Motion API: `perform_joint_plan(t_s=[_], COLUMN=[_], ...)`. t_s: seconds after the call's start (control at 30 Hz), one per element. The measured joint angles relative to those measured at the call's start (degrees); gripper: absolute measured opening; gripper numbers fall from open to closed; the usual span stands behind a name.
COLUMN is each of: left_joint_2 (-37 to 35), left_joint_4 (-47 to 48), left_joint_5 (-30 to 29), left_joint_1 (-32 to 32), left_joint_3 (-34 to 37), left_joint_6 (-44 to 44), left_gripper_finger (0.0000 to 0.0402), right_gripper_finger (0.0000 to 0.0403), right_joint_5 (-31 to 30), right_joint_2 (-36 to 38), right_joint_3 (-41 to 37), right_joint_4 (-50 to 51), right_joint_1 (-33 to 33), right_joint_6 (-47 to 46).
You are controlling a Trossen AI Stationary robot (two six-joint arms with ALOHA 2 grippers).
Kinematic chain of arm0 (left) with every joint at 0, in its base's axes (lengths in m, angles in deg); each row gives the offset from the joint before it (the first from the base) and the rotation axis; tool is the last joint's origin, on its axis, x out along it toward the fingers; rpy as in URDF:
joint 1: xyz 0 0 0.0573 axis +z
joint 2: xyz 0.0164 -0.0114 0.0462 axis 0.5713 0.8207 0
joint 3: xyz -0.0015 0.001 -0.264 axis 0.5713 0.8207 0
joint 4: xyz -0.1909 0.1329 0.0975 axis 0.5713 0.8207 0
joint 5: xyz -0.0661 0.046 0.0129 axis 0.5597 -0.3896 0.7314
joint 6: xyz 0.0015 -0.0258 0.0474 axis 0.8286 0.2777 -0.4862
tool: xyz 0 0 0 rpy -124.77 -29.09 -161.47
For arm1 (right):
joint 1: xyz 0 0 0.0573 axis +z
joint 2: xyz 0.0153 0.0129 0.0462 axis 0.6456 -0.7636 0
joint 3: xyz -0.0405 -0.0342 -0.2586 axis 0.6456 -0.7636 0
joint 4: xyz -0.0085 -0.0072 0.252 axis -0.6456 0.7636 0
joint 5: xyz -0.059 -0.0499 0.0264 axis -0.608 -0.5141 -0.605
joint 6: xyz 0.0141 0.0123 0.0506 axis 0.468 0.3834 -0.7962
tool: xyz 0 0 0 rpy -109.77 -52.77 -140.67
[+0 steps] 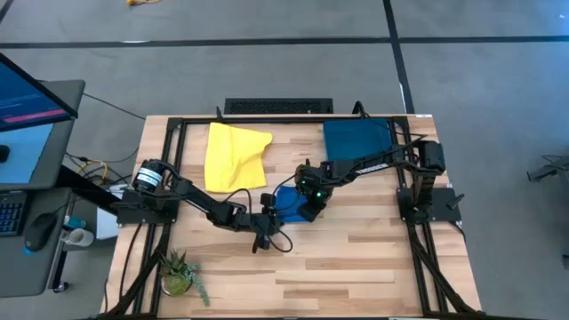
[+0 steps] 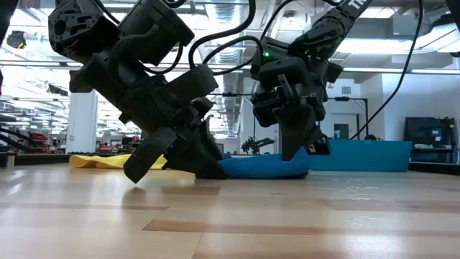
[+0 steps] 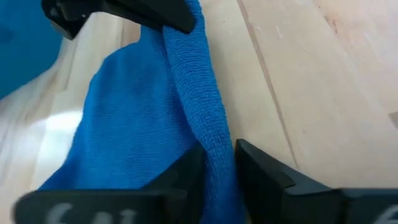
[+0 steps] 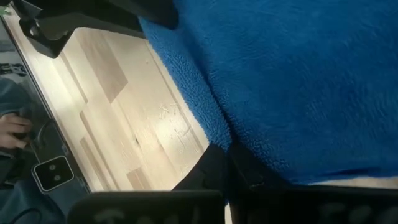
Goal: Roll microfiber towels into tight, uniform cylinder then place into a basket
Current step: Roll the blue microfiber cloth
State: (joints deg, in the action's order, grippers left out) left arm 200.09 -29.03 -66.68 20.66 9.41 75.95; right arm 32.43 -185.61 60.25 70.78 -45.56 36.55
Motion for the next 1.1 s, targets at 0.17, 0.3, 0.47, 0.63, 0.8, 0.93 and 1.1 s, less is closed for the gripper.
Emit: perform_joint_plan(t_s=[0.17, 0.3, 0.47, 0.63, 0.8, 0.93, 1.1], left_joint_2=[0.03, 0.06, -0.01, 0.01, 0.06, 0.06, 0.06], left_joint_4=[1.8, 7.23, 16.31, 21.34, 21.97, 22.04, 22.04], left_joint_5=[2.65, 6.86, 13.18, 18.55, 25.21, 27.3, 27.32], left_joint_1=[0.11, 0.27, 0.16, 0.05, -0.01, -0.01, 0.01], left_joint_3=[-1.53, -4.78, -9.28, -12.14, -12.82, -12.8, -12.8], left_joint_6=[6.08, 13.48, 22.25, 28.24, 31.4, 33.01, 33.13], left_gripper_finger=[0.0009, 0.0011, 0.0004, 0.0006, 0.0004, 0.0004, 0.0005], right_gripper_finger=[0.0018, 0.0017, 0.0049, 0.0116, 0.0162, 0.0172, 0.0165], right_joint_5=[0.52, 1.27, -4.58, -7.22, -7.18, -7.55, -7.97], right_joint_2=[0.02, 0.05, 0.09, 0.09, 0.09, 0.09, 1.95], right_joint_3=[0.04, 0.04, 0.04, 0.04, 0.04, 0.04, 0.02], right_joint_4=[1.24, 1.36, 1.02, 0.64, 0.49, 0.2, 0.62], right_joint_1=[0.89, 3.34, 6.95, 9.65, 11.47, 12.88, 14.88], right_joint_6=[2.34, 4.74, 6.52, 6.68, 5.32, 5.83, 7.84])
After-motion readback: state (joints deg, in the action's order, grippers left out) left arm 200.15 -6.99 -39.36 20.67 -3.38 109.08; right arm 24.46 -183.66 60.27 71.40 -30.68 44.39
